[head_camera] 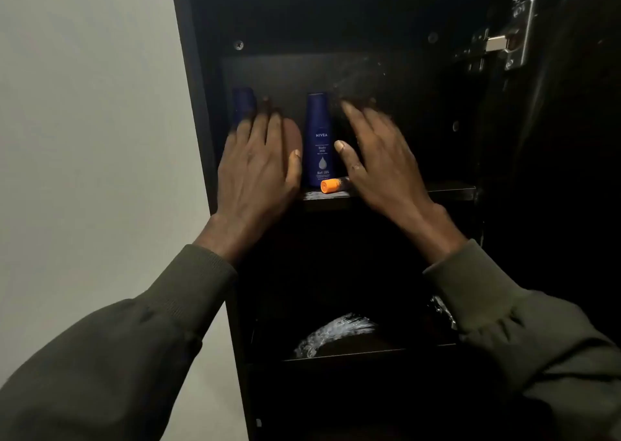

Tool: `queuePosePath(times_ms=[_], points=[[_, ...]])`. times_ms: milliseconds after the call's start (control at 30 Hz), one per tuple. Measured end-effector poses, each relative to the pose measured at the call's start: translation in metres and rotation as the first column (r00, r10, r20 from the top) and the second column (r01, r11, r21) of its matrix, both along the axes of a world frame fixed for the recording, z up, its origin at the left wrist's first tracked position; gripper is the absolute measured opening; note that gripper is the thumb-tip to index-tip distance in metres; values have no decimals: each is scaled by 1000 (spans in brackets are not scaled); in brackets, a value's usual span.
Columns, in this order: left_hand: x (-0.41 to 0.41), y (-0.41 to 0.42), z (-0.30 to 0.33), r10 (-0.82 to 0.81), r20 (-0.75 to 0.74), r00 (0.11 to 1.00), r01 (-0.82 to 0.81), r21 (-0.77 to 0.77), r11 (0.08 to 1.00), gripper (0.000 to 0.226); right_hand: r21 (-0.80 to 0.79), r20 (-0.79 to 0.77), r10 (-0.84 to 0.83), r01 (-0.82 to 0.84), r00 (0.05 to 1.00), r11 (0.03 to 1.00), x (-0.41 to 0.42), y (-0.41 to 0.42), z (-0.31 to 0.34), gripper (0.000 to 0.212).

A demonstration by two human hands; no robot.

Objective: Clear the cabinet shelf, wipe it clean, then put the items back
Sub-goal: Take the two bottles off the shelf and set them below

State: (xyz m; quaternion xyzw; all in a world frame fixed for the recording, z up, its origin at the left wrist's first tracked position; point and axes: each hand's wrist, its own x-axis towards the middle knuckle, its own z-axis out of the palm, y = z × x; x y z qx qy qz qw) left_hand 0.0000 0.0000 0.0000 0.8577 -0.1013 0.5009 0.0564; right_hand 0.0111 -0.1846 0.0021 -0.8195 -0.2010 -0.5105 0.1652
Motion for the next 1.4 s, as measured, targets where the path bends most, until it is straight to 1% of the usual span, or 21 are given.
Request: queuePosePath(times_ms=[67, 167, 267, 433, 567, 733, 867, 1067, 1133, 1200, 1300, 1400], points=[[2, 1, 3, -11, 19, 1000, 12, -17, 1000, 62, 57, -11, 77, -76, 997, 995, 2, 4, 7, 56], [3, 2, 6, -2, 32, 999, 2, -10, 1000, 59, 102, -61, 135, -129, 989, 986, 4, 11, 21, 59], [4, 3, 10, 10, 60, 998, -11, 7, 1000, 57, 121, -137, 139, -123, 981, 985, 6, 15, 31, 63], [5, 8, 10, 40, 94, 995, -42, 17, 999, 61, 125, -205, 133, -109, 970, 986, 12, 18, 35, 71], [9, 5, 16, 51, 120, 991, -45, -51, 998, 65, 135, -208, 135, -109, 969, 985, 23, 20, 37, 72], [11, 1, 27, 28, 104, 994, -12, -154, 988, 71, 125, -208, 145, -121, 967, 985, 36, 24, 41, 70], [8, -4, 33, -2, 67, 998, 17, -234, 972, 72, 166, -209, 197, -163, 958, 972, 35, 23, 42, 65], [6, -4, 28, 19, -14, 1000, -22, -238, 971, 71, 223, -236, 277, -225, 932, 949, 32, 19, 40, 66], [6, -6, 29, 26, -47, 999, -36, -236, 971, 75, 231, -244, 286, -231, 927, 945, 31, 19, 39, 69], [7, -9, 31, 52, -78, 996, -69, -222, 973, 81, 238, -244, 295, -238, 924, 942, 31, 21, 37, 70], [9, -11, 37, 151, -133, 980, -170, -145, 975, 92, 247, -211, 311, -257, 927, 934, 29, 21, 34, 70], [12, -12, 40, 215, -163, 963, -231, -85, 969, 93, 248, -177, 326, -278, 929, 928, 30, 22, 29, 71]])
